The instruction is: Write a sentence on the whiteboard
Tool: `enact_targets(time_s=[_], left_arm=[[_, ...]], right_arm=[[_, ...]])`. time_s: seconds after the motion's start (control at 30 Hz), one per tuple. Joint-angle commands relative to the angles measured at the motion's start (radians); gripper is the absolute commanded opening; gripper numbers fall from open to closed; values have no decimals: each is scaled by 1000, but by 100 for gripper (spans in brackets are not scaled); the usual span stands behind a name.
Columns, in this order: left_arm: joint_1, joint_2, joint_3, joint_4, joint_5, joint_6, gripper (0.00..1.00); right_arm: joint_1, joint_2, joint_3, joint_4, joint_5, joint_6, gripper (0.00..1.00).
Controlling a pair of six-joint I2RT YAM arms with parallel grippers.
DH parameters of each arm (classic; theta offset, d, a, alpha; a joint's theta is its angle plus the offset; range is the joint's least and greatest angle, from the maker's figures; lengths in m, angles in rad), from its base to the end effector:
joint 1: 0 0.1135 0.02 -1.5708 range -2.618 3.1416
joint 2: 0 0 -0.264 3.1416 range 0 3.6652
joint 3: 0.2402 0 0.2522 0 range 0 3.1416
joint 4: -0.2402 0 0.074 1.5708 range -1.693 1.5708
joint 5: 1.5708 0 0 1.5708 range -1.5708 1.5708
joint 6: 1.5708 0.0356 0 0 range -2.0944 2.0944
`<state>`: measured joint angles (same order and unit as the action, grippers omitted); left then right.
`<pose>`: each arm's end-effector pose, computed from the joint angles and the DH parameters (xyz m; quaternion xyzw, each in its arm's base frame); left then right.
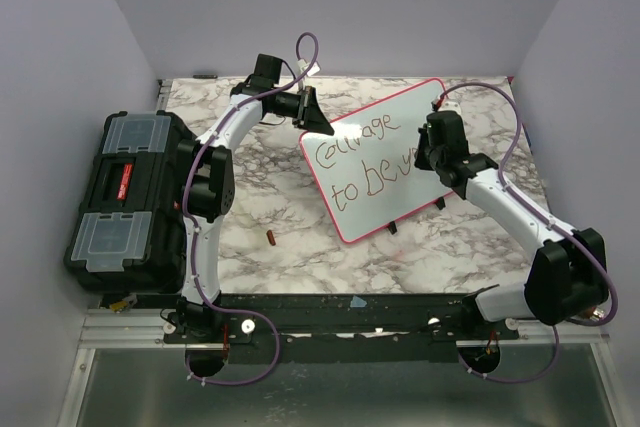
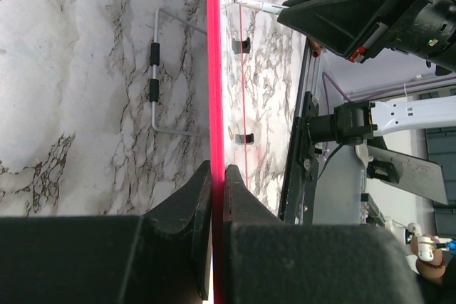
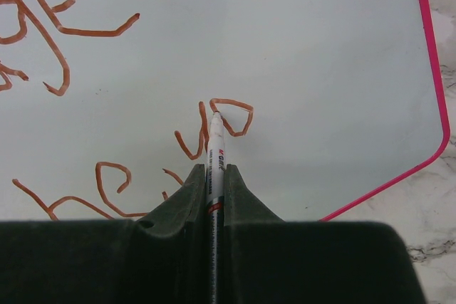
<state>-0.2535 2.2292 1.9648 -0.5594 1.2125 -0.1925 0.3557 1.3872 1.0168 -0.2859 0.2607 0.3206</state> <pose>0.4683 -0.1558 0.2528 0.2311 0.7584 -0.5837 0.1751 0.2917 0.0986 0.2742 0.0418 0.8905 0.0352 0.4516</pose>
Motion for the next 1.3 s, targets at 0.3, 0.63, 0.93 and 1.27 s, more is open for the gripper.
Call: enact_targets(time_s=[0.3,0.63,0.93,1.27], left_arm=[[10,-28,-1,75,17,103,0],[10,-29,-1,79,16,102,0],[10,-33,-9,85,18,101,0],[10,-32,-7,87,17,97,0]], right_arm=[[0,-13,-35,-63,6,-4,1],[0,-89,11,-52,78,-23,1],[-10,-3,80,-55,141,-26,1],[-29,31,80,-33,120,-23,1]])
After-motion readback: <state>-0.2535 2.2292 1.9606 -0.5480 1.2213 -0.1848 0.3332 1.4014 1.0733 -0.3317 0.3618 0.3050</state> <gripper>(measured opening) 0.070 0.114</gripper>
